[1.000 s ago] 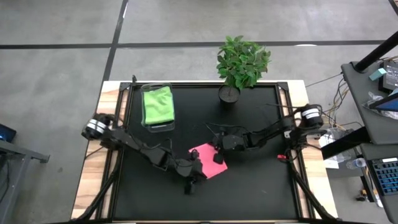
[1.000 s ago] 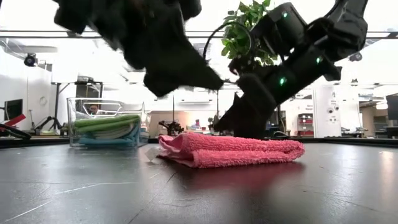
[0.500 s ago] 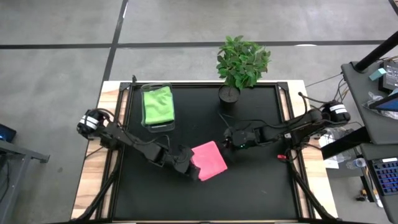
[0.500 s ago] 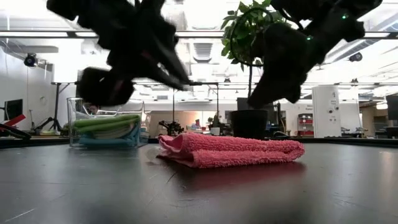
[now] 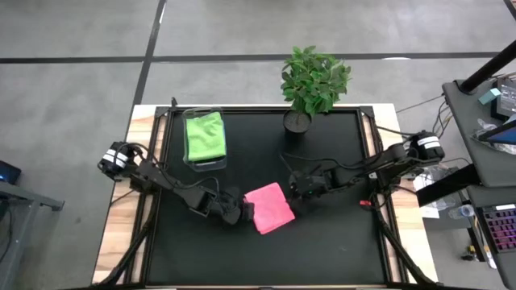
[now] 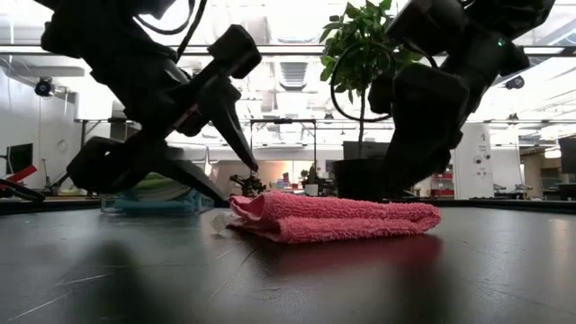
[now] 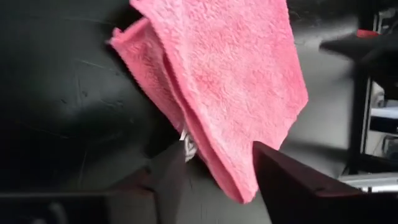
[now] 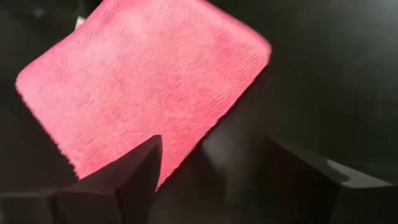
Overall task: Fold microfiber towels
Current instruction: Put the red micro fiber towel into the bin
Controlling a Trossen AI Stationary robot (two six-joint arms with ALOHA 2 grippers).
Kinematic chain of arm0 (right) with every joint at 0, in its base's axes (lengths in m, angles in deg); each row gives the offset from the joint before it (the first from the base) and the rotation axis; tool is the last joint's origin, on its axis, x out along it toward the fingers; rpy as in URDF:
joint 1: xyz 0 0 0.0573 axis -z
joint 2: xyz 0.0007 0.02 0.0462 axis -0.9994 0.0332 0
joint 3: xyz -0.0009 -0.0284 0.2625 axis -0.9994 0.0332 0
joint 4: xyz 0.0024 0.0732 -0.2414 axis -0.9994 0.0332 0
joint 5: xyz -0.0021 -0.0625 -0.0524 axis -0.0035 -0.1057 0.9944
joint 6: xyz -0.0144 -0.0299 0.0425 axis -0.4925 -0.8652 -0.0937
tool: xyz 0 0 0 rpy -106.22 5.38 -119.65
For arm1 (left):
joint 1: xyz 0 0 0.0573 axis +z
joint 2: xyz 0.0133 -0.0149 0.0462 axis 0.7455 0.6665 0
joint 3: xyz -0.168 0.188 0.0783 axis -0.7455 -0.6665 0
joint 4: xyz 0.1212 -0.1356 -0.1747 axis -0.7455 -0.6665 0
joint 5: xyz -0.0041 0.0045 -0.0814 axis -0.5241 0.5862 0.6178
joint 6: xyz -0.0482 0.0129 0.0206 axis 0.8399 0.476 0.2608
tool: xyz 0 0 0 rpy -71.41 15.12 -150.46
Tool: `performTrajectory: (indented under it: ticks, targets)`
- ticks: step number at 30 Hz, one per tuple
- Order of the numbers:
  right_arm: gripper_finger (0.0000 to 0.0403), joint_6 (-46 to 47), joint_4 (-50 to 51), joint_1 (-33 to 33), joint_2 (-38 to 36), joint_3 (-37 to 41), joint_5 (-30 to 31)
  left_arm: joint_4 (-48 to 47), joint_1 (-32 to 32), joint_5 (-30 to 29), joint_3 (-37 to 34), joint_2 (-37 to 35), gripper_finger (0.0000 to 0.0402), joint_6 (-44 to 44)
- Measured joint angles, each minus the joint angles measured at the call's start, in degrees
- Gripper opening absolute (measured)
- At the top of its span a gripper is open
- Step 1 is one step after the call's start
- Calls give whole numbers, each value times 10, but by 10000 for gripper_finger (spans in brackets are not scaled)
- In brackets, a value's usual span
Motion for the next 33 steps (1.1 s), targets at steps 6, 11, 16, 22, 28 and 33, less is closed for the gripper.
performTrajectory:
  ticks: [6,11,16,22,28,33]
  targets:
    - [314,10,-17,0,22,-7,-22,0,0,-17,1,17,234,5]
    - [328,8,-18,3,35,-13,-23,40,0,-21,8,49,250,18]
    - [329,-4,-39,10,49,-12,-40,84,4,-23,9,69,251,19]
    - [329,-13,-88,14,76,-11,-86,84,9,-26,17,76,251,19]
    - [329,-13,-145,19,102,-12,-130,87,11,-30,20,85,251,19]
    - [326,-12,-197,21,119,-12,-157,90,14,-32,27,99,251,19]
